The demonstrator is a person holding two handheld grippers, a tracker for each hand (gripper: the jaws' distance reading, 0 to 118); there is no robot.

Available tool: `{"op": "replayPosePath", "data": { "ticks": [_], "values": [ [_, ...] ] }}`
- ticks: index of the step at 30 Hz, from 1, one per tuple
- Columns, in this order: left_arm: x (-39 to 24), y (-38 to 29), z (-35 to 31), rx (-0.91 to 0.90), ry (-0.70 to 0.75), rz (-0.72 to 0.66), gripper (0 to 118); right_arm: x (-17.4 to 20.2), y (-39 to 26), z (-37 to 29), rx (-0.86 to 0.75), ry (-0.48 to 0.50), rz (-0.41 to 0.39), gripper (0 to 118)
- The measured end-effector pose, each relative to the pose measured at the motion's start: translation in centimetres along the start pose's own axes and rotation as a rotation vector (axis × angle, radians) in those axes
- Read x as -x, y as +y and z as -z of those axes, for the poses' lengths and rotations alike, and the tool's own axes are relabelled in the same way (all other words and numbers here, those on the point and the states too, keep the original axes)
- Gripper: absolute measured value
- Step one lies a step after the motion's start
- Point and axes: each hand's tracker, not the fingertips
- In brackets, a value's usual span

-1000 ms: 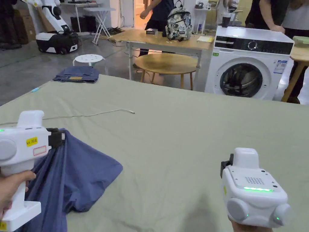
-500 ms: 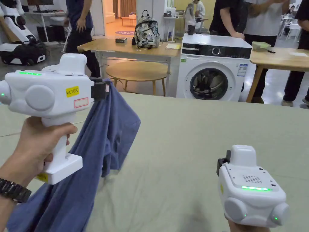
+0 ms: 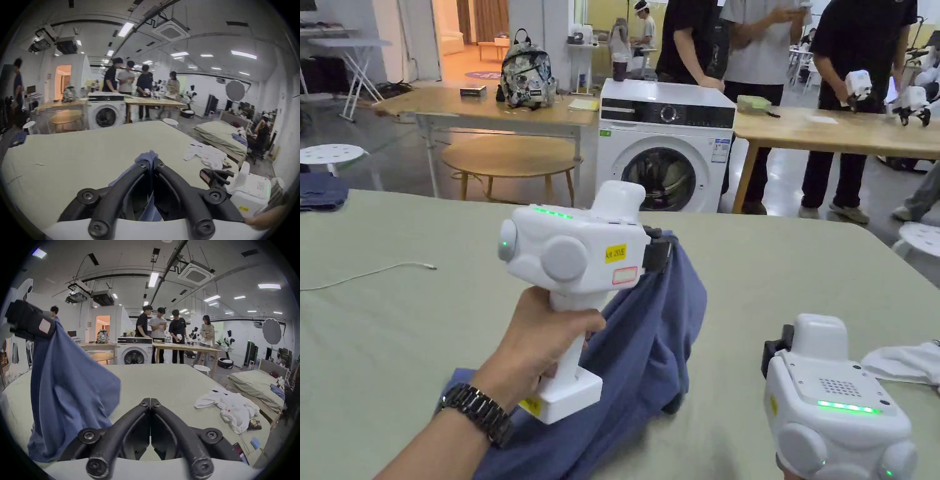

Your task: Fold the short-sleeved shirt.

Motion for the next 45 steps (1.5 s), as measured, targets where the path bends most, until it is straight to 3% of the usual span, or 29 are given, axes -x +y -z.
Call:
{"op": "replayPosePath", "data": {
  "ticks": [11,17,19,20,24,29,30,33,36,45],
  "values": [
    [-2.9,-7.8,5.0,0.179,-0.067,-0.054,2,-3.1,-1.7,0.7,0.049,-0.048,0.022,0],
    [-1.4,-8.9,3.0,0.12,0.003,-0.136,24,-2.1,-1.8,0.8,0.059,-0.026,0.014,0],
    [-1.0,-8.6,1.6,0.067,0.0,-0.162,56,-1.7,-1.7,0.8,0.056,-0.016,0.012,0],
    [-0.8,-8.4,1.0,0.06,-0.005,-0.164,52,-1.6,-1.6,0.8,0.052,-0.012,0.011,0],
    [-0.3,-7.9,-2.0,0.006,0.019,-0.143,57,-0.5,-1.0,0.3,0.042,0.005,0.01,0],
    [1.1,-8.8,-6.1,-0.038,0.192,-0.089,55,0.6,-0.6,-0.3,0.028,0.033,0.012,0],
    [1.5,-9.4,-7.0,-0.044,0.241,-0.079,51,0.9,-0.5,-0.4,0.026,0.04,0.011,0],
    [2.6,-10.9,-9.6,-0.046,0.366,-0.082,11,1.8,-0.1,-0.9,0.017,0.062,0.01,0],
    [3.8,-12.7,-11.8,-0.042,0.43,-0.108,0,2.6,0.3,-1.4,0.007,0.082,0.012,0],
    [9.9,-15.8,-14.3,0.039,0.531,-0.293,0,4.5,0.7,-1.5,0.002,0.132,0.007,0]
  ]
}}
